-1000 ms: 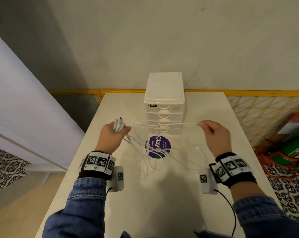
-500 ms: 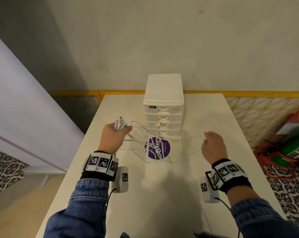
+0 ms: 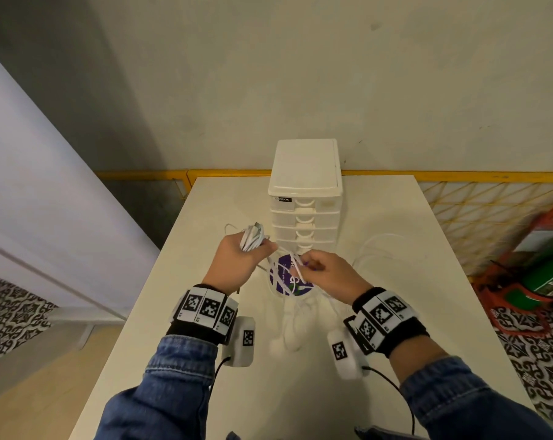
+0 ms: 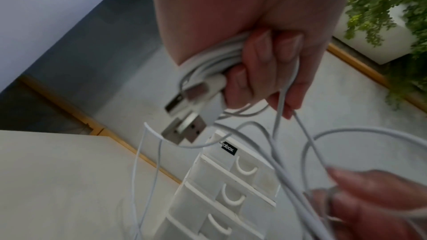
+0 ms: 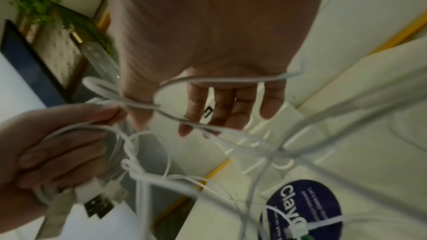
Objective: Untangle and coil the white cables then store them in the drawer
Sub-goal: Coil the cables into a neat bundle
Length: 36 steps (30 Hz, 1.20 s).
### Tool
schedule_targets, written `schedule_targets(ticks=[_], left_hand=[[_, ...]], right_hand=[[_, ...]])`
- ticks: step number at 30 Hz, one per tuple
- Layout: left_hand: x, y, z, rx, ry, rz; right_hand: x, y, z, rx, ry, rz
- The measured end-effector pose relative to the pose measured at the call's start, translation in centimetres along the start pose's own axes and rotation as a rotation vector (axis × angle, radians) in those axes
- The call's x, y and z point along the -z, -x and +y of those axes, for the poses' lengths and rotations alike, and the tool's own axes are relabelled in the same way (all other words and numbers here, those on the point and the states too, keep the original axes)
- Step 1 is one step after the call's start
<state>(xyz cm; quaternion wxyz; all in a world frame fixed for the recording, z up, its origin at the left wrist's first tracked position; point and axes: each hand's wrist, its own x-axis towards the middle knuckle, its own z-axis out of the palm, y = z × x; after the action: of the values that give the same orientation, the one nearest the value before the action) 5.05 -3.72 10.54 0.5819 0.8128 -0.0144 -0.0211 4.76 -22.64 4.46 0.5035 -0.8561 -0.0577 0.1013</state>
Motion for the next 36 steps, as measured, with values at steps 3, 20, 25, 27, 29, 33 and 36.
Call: schedule_targets(ticks=[3, 20, 25, 27, 29, 33, 36], left_hand=[[0.9, -0.6, -0.7, 0.035, 0.047, 0.136], [5.2, -1.7, -2.5, 0.136, 0.040, 0.391], [4.9, -2.1, -2.5, 0.161, 0.068, 0.381], [4.1, -2.0, -2.2, 0.155, 0.072, 0.310], [2.9, -1.8, -1.6, 0.135, 0.062, 0.235], [0.8, -1.5, -0.9, 0.131, 0.104, 0.148], [-0.1, -1.4, -0.8, 0.134, 0.107, 0.107]], right_hand=[[0.5, 0.7, 0.5, -0.057, -0.072, -0.088], [3.1, 1.5, 4.7, -0.281, 0.403, 0.108], [4.2, 1.5, 4.7, -0.430, 0.636, 0.134], [4.1, 1.5, 3.6, -0.328, 0.455, 0.093], [3.7, 1.4, 1.9, -0.172, 0.309, 0.010], [2.5, 1.0, -1.2, 0.233, 0.145, 0.222], [0.7, 0.9, -2.1, 0.402, 0.226, 0.208]])
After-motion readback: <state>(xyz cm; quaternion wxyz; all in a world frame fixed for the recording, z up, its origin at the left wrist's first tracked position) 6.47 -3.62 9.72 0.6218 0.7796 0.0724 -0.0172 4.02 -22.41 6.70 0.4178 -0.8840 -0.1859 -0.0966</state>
